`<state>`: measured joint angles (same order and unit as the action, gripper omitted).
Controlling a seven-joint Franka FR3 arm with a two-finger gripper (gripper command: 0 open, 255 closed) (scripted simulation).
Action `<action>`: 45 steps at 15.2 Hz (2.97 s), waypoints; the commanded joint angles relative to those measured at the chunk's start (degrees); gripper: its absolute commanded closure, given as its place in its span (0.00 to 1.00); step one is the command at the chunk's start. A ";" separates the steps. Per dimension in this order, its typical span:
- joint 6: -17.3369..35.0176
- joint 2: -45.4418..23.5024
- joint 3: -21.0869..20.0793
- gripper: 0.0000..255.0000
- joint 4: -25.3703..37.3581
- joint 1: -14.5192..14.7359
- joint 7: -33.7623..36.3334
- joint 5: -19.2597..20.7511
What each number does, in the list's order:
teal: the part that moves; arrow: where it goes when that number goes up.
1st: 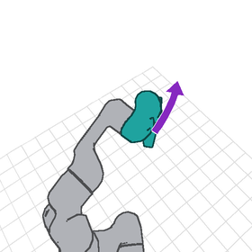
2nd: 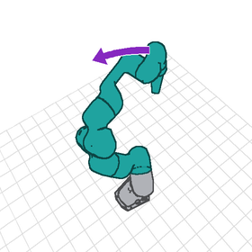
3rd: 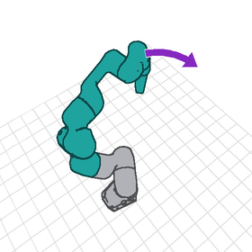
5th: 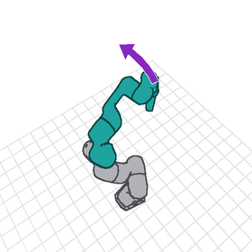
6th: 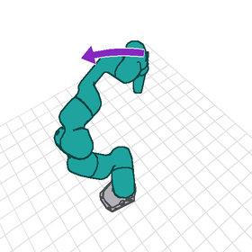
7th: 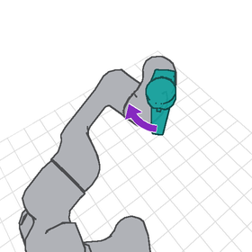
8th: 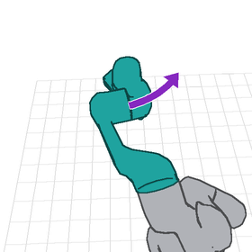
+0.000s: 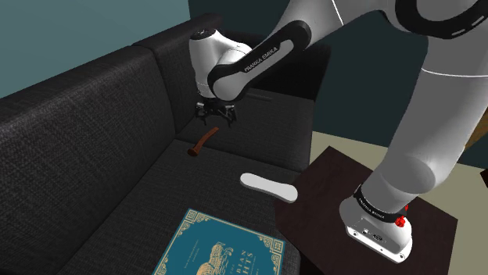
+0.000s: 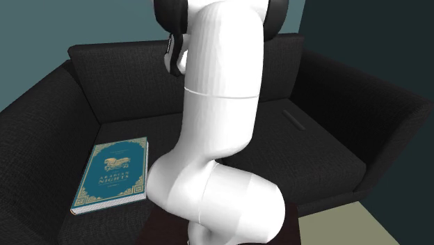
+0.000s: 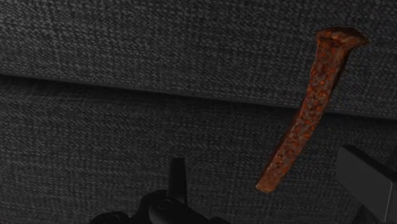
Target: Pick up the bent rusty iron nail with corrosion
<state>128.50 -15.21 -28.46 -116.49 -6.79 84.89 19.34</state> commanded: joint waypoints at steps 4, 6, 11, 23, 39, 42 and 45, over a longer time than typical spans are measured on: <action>-1.40 -12.42 3.90 0.00 11.23 4.25 10.96 4.76; -2.27 -17.22 5.57 0.00 16.33 5.93 14.18 5.59; -2.60 -24.03 7.82 0.00 22.98 7.99 17.85 6.45; -0.17 -27.02 8.77 1.00 23.43 8.66 18.79 7.67; -5.23 -21.49 6.97 1.00 23.22 7.48 16.88 5.26; -6.75 -20.19 6.54 1.00 23.53 7.23 16.35 4.61; -7.34 -19.70 6.39 1.00 23.67 7.15 16.14 4.37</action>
